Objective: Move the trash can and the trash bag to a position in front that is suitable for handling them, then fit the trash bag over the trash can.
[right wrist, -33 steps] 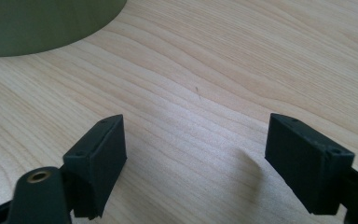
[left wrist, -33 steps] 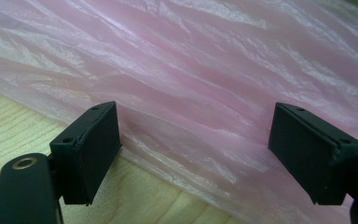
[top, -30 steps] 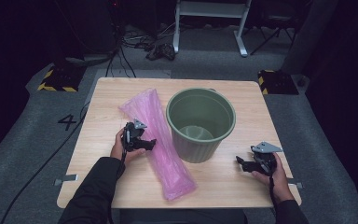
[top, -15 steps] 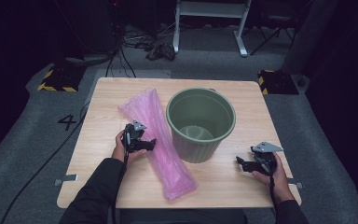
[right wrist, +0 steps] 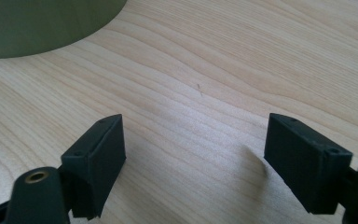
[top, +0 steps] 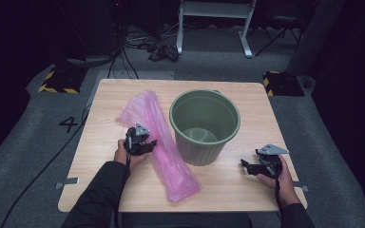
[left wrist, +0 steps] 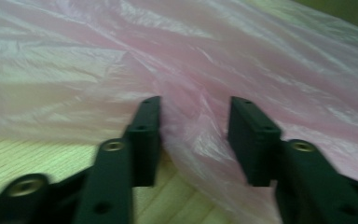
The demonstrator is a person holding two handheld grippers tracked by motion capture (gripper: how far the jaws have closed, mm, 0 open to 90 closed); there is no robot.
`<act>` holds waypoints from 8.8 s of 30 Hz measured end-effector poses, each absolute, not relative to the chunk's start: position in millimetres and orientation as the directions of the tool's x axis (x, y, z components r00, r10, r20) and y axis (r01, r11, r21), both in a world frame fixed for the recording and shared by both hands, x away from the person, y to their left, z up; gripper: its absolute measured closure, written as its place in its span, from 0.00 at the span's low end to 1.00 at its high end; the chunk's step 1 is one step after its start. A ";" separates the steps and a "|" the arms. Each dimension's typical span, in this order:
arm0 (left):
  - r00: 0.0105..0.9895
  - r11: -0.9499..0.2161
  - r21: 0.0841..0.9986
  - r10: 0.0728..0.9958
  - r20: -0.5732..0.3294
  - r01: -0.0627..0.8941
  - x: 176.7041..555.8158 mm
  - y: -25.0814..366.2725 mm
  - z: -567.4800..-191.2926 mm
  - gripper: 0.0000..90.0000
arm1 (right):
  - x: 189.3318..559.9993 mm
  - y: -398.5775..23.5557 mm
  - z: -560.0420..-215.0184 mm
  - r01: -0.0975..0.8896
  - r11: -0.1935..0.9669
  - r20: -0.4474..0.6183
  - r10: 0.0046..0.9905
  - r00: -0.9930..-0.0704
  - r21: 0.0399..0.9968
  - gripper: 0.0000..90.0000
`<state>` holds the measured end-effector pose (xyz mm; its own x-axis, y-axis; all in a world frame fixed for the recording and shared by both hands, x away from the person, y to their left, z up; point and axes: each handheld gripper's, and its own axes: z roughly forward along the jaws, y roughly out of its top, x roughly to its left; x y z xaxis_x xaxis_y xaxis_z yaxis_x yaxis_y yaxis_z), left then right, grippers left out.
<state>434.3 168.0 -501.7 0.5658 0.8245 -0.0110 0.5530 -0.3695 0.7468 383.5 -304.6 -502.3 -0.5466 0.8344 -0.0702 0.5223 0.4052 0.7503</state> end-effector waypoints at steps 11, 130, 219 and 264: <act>0.596 -0.375 0.747 0.803 -0.035 0.549 432.7 173.6 -500.7 0.98 | 383.9 -303.9 -502.2 0.520 0.409 -0.072 0.832 -0.551 0.750 0.23; 0.557 0.034 0.989 0.829 0.051 -0.141 415.1 135.1 -170.8 1.00 | 386.9 -304.3 -502.5 0.528 0.407 -0.052 0.824 -0.564 0.745 0.20; 0.886 -0.355 0.933 0.414 0.207 -0.052 374.8 85.9 -335.0 1.00 | 379.2 -162.3 -329.4 0.105 0.480 -0.208 0.554 -0.806 0.871 0.39; 0.806 -0.208 0.978 0.576 0.134 -0.015 375.9 167.0 -316.2 0.18 | 388.0 -200.3 -340.5 0.085 0.531 -0.292 0.585 -0.757 0.843 0.97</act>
<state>375.9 167.0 -316.2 0.8060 0.5765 0.1344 -0.0147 -0.2076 0.9781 388.0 -200.3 -340.5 -0.7568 0.5846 -0.2924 0.0846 0.5312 0.8430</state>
